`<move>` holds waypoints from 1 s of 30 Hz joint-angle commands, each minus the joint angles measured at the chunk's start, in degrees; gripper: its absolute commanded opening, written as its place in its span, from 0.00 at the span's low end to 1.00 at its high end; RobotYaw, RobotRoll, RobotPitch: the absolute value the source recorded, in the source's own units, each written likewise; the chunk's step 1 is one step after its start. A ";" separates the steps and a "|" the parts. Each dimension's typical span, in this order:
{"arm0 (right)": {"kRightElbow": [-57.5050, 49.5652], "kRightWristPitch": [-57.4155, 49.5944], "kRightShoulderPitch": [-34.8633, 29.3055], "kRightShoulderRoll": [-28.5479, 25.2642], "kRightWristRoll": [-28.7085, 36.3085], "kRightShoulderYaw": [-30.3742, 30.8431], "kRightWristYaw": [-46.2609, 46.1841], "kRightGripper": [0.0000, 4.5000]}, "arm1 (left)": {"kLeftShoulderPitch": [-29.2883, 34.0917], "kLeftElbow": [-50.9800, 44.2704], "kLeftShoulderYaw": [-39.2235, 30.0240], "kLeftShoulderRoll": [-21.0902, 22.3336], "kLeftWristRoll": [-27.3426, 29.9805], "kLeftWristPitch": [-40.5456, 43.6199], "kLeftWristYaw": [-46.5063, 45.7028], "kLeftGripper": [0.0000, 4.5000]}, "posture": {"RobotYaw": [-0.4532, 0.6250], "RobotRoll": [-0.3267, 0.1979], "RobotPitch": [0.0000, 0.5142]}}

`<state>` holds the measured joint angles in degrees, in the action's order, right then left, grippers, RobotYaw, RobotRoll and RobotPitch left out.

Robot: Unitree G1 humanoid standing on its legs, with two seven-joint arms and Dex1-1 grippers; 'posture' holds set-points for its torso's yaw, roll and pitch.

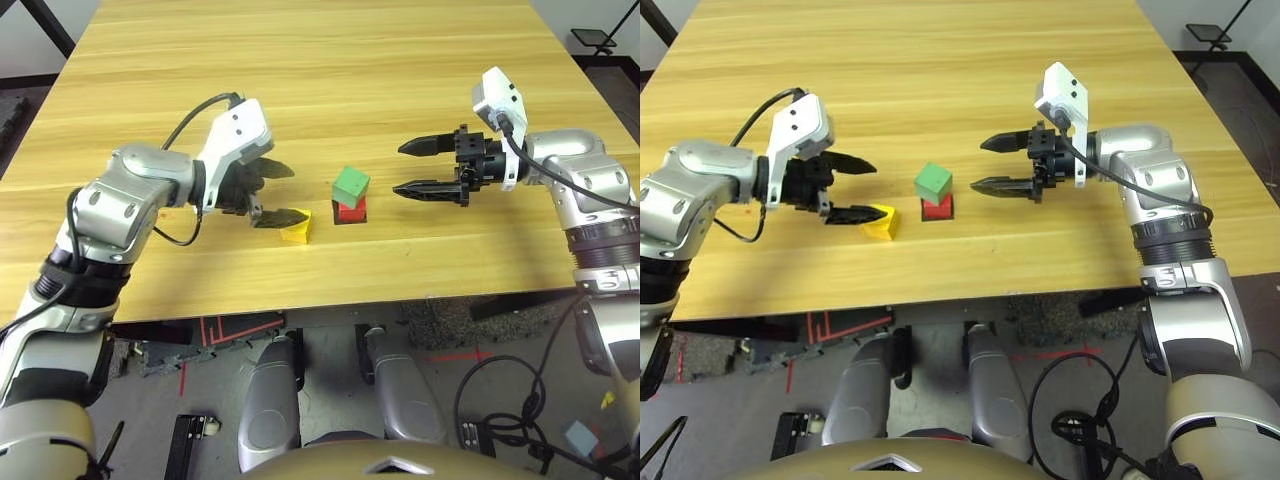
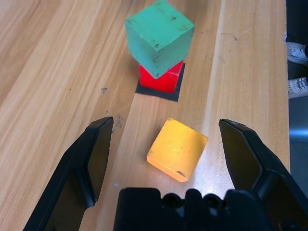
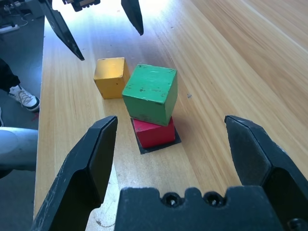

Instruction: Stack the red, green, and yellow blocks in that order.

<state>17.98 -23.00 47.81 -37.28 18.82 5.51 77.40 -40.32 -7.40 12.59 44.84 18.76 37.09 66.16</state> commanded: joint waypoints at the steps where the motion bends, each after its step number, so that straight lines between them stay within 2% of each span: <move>1: 0.04 0.40 0.37 -0.10 -0.04 0.15 0.70 1.00 | 0.96 -0.37 -0.38 -0.57 0.24 -2.38 0.88 0.99 | 0.65 0.71 0.37; 15: -0.26 0.40 0.01 -0.31 -0.14 -0.10 0.43 1.00 | 4.55 2.90 1.69 -0.55 -2.70 -11.55 6.08 0.99 | 0.64 0.70 0.37; 23: -0.41 0.13 0.47 0.02 -0.05 0.01 0.33 1.00 | 3.26 11.67 3.24 -5.27 -7.48 -18.09 4.49 0.99 | 0.64 0.69 0.37; 30: -0.65 0.02 0.35 -0.26 -0.07 -0.17 0.23 1.00 | 3.81 15.34 3.99 -5.86 -9.55 -23.32 6.43 0.99 | 0.64 0.68 0.37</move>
<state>18.11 -22.88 47.89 -37.16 18.74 5.50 77.51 -36.84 7.07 15.66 39.07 10.26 15.10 71.76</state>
